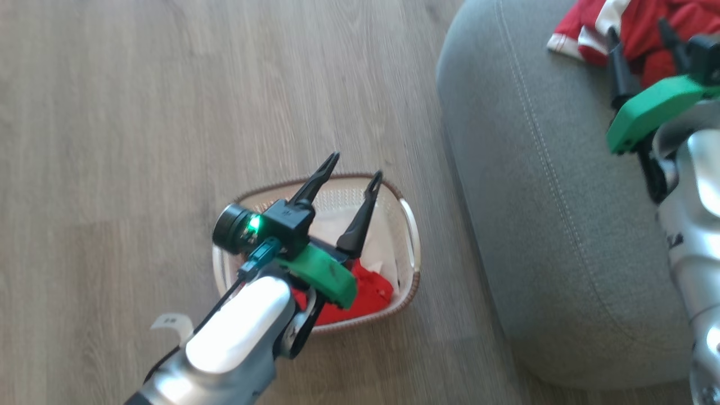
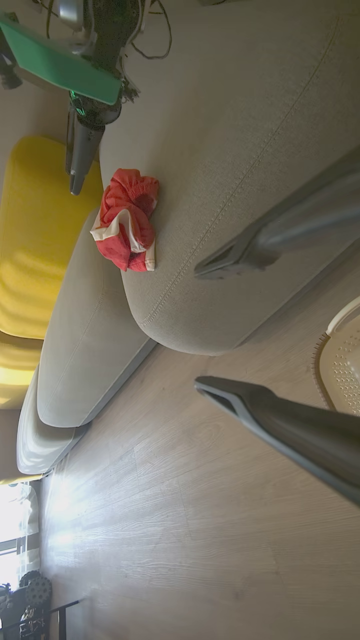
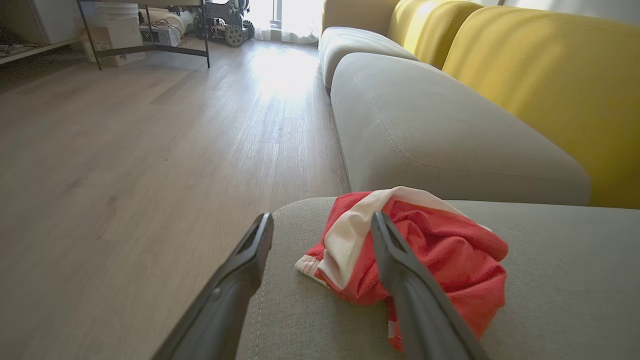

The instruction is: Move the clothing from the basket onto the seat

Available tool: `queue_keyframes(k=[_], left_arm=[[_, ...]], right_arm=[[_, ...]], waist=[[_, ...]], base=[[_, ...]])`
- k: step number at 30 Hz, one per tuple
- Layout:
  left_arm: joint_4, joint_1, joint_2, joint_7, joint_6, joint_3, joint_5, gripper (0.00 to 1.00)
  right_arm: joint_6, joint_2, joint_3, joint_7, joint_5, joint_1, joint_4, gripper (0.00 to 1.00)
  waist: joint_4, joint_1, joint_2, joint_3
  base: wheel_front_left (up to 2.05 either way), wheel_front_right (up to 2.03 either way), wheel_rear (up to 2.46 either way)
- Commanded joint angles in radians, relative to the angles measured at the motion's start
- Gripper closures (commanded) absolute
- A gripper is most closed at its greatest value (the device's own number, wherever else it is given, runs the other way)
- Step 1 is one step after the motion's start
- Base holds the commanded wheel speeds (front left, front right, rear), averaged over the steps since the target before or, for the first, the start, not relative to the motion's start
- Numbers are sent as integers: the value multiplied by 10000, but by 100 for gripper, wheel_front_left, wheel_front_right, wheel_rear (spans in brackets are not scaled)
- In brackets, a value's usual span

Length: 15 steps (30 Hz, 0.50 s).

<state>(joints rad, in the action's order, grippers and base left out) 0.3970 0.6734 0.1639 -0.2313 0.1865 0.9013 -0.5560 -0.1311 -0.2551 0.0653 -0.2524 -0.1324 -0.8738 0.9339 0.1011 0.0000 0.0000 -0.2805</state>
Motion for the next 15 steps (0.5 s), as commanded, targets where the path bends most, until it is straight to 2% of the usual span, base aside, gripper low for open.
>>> queue_keyframes(k=[1, 8, 15], left_arm=[[-202, 0, 246, -110, 83, -424, -86, 0], [177, -803, 602, -234, 309, -947, -431, 0], [96, -1886, 1219, -282, 678, -1660, -811, 0]], right_arm=[[4, 57, 278, -93, -154, 179, -384, 0], [4, 361, 900, -93, -849, 1114, -1058, 0], [4, 902, 956, -93, -637, 2329, -1947, 0]], waist=[[-234, 0, 0, 530], [-630, 0, 0, 1626], [-822, 0, 0, 2394]], base=[[0, 0, 0], [0, 0, 0], [0, 0, 0]])
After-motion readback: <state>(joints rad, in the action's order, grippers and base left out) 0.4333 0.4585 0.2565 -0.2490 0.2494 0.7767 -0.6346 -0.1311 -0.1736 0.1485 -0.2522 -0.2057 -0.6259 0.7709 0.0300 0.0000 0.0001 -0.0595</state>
